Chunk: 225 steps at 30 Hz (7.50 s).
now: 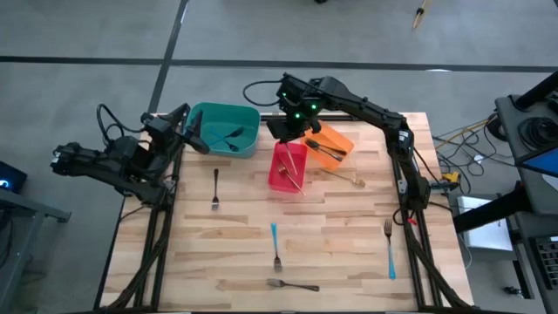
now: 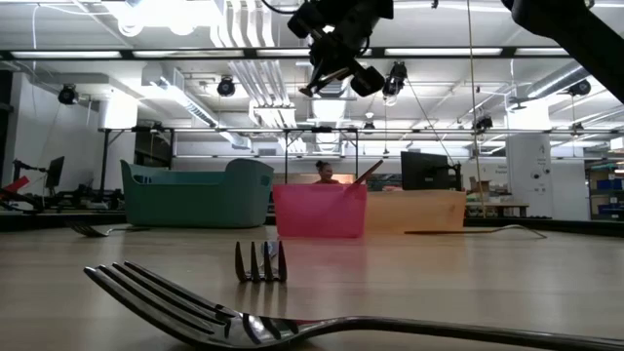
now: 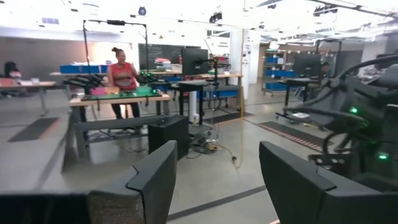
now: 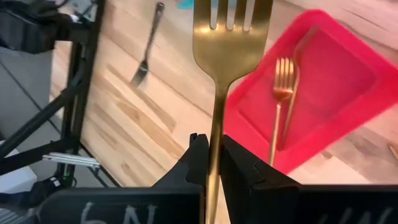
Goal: Sort silverware by color (type)
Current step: Put the golden fork into the red bin, then put the blue fork into the green bin
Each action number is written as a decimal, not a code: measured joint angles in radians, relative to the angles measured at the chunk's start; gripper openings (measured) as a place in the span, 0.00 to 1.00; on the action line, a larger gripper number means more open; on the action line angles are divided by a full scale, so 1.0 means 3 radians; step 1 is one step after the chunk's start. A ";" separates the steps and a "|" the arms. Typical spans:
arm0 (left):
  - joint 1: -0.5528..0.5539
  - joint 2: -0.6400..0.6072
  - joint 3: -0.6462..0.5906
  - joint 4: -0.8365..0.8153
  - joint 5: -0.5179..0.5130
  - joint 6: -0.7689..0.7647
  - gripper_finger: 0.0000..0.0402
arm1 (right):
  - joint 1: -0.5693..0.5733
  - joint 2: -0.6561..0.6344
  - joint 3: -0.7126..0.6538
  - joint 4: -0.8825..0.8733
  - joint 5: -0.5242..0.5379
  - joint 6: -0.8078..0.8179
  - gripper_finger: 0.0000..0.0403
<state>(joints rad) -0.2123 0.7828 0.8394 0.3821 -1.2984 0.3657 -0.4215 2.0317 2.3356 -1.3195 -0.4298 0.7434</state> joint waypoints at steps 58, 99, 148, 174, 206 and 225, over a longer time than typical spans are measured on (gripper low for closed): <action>0.0006 -0.0261 -0.0001 -0.0881 -0.0008 -0.0813 0.52 | 0.0154 0.0628 0.0000 -0.0655 0.0260 -0.0345 0.18; 0.0789 0.0987 -0.0003 -0.3930 0.3386 -0.5440 0.52 | -0.0039 -0.0372 0.0000 0.0114 0.1034 -0.2000 0.15; 0.0949 0.1750 -0.0003 -0.4479 0.4036 -0.5554 0.52 | -0.0721 -0.0308 0.0001 0.0426 0.1031 -0.2352 0.15; 0.0947 0.1739 0.0060 -0.4498 0.4014 -0.5265 0.52 | -0.0866 -0.0521 0.0000 -0.0832 0.1081 -0.1829 0.15; 0.0475 0.1688 0.0477 -0.4886 0.4274 -0.4351 0.52 | -0.0072 -0.1547 -0.1814 -0.0167 0.0898 -0.0773 0.15; 0.0267 0.1227 0.0497 -0.4889 0.4182 -0.4270 0.52 | -0.0050 -0.2016 -0.3430 -0.0077 0.0915 -0.0061 0.15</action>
<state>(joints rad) -0.1322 1.1507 0.9886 -1.0847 -0.0438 -0.9152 -0.4366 1.4269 1.3067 -1.3426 -0.1553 0.7250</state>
